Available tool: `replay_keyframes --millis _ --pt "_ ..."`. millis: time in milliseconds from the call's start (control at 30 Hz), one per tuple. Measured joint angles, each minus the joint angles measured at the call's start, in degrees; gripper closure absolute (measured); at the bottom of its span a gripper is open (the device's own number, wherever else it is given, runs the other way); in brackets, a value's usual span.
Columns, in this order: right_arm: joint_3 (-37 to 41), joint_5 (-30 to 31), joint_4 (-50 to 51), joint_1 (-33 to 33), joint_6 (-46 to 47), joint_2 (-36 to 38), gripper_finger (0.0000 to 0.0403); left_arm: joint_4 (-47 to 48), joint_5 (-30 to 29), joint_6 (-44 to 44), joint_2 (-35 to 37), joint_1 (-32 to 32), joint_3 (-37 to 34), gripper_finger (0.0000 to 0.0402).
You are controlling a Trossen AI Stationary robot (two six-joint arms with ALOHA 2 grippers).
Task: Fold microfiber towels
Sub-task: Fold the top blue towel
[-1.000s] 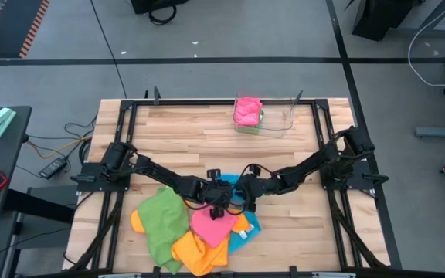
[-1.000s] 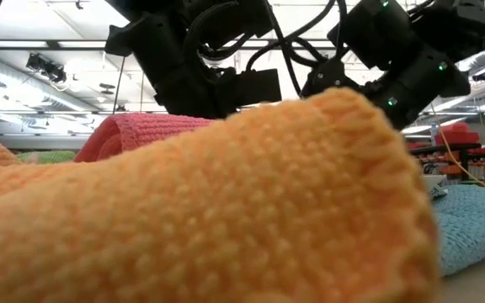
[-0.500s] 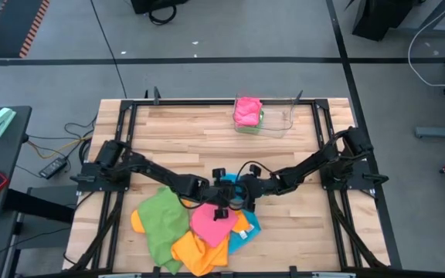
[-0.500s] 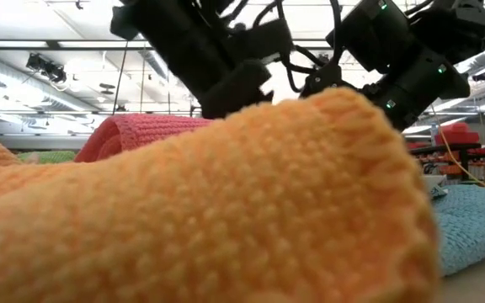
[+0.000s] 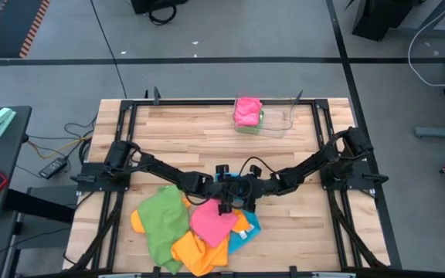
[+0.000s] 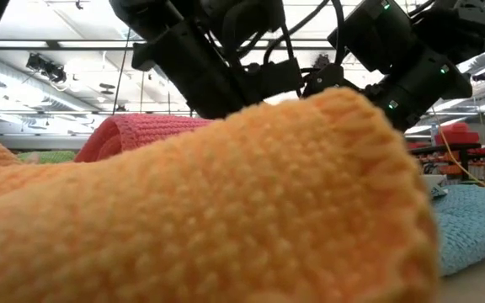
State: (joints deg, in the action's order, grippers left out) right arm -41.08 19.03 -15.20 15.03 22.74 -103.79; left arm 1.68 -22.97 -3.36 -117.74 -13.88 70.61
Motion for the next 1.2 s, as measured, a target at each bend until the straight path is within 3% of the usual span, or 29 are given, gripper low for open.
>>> replay_keyframes --millis 167,667,900,1067,1200 --pt "0.2 -0.4 1.4 0.0 0.1 1.9 0.0187 -0.2 0.4 0.1 -0.6 0.0 0.1 0.0185" --pt "0.2 0.2 3.5 -0.2 -1.7 6.9 0.0187 1.4 2.7 -1.3 -0.6 0.6 0.1 0.0207" --pt "0.2 0.3 14.5 -0.2 -2.4 12.4 0.0187 1.8 2.6 -1.6 -0.6 0.6 0.1 0.0211" --pt "0.2 -3.8 23.7 -0.2 -2.6 13.5 0.0187 2.3 2.5 -1.7 -0.6 0.6 0.1 0.0212" --pt "1.2 -5.2 23.2 0.2 -4.9 11.5 0.0187 2.3 2.4 -1.6 -0.6 0.6 0.1 0.0209"
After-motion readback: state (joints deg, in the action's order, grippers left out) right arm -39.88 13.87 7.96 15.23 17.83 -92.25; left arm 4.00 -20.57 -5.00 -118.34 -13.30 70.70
